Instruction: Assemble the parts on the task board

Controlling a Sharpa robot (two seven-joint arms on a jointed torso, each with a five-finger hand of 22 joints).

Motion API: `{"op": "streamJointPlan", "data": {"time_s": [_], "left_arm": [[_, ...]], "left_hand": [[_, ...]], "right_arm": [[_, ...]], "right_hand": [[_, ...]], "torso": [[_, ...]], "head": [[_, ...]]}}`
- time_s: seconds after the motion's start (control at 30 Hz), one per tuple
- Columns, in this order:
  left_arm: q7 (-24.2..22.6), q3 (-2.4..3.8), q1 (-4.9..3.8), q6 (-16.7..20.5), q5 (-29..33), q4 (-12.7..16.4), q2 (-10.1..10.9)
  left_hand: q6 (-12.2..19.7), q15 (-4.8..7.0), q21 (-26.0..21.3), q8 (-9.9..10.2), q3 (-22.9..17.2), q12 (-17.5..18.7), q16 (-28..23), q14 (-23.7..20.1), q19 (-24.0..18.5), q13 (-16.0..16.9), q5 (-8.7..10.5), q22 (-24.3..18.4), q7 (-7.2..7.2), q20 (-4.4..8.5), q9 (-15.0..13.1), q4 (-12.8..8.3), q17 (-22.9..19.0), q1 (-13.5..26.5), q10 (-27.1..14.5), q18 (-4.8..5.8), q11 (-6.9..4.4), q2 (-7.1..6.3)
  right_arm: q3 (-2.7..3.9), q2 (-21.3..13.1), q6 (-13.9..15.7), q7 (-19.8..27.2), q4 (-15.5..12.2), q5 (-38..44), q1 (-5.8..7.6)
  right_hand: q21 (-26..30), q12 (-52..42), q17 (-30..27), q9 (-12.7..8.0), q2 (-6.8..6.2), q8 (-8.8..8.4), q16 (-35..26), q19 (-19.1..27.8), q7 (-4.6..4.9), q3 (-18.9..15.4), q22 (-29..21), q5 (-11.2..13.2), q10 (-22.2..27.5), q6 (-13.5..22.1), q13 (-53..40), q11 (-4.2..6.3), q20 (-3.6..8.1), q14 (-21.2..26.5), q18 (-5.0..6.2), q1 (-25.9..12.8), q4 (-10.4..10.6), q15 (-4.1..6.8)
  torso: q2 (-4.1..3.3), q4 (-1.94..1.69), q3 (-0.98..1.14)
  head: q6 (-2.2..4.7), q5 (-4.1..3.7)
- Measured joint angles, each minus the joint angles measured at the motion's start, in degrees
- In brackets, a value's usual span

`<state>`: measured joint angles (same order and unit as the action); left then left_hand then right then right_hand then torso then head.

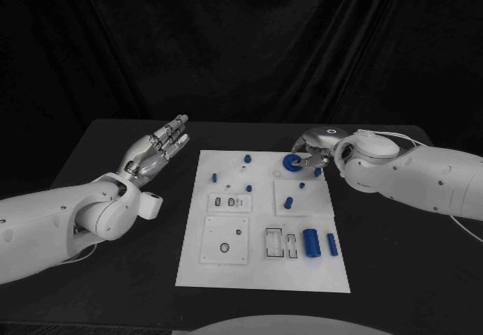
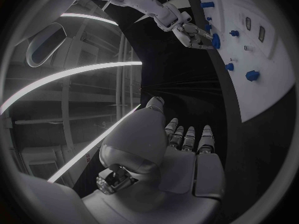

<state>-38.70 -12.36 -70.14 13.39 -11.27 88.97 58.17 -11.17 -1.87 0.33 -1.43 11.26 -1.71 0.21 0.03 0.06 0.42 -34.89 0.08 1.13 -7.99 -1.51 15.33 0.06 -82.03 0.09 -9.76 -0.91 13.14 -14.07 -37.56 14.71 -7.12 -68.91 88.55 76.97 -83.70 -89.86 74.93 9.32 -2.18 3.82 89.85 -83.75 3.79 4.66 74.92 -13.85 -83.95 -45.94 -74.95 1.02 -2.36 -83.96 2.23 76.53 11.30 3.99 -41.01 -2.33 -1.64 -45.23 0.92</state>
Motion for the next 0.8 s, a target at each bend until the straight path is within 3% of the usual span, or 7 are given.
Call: {"op": "streamJointPlan", "data": {"time_s": [0.4,0.8], "left_arm": [[0.00,0.00,0.00,-0.30,0.00,-0.16,-0.07],[0.00,0.00,0.00,-0.60,0.00,-0.21,-0.19]], "left_hand": [[0.00,0.00,0.00,0.00,0.00,0.22,0.00,0.00,0.00,0.00,0.00,0.00,0.00,0.00,0.00,0.00,0.02,0.00,0.00,0.00,0.00,0.00],[0.00,-0.19,0.00,0.00,-0.16,0.22,0.00,-0.21,0.01,0.00,0.00,0.01,0.00,-0.42,0.00,-0.16,0.03,0.00,0.00,0.00,0.00,0.00]], "right_arm": [[0.20,0.08,-0.36,-0.14,0.22,0.41,-0.25],[0.31,0.21,-0.99,0.00,0.22,0.57,-0.44]], "right_hand": [[0.00,0.00,0.00,1.31,-0.46,0.52,0.00,-0.20,0.82,-0.35,-0.01,3.46,0.00,-1.25,0.00,0.00,-0.20,0.00,0.00,-0.47,-0.02,0.00],[0.27,0.00,-0.01,3.14,-0.45,1.94,0.00,-0.20,0.67,-0.41,-0.01,2.80,-0.20,-3.78,-0.01,-0.20,-0.20,0.00,0.01,-0.48,-0.57,0.00]], "torso": [[-0.02,-0.08,-0.01],[0.03,0.07,-0.01]], "head": [[-0.19,0.06],[-0.32,0.36]]}}
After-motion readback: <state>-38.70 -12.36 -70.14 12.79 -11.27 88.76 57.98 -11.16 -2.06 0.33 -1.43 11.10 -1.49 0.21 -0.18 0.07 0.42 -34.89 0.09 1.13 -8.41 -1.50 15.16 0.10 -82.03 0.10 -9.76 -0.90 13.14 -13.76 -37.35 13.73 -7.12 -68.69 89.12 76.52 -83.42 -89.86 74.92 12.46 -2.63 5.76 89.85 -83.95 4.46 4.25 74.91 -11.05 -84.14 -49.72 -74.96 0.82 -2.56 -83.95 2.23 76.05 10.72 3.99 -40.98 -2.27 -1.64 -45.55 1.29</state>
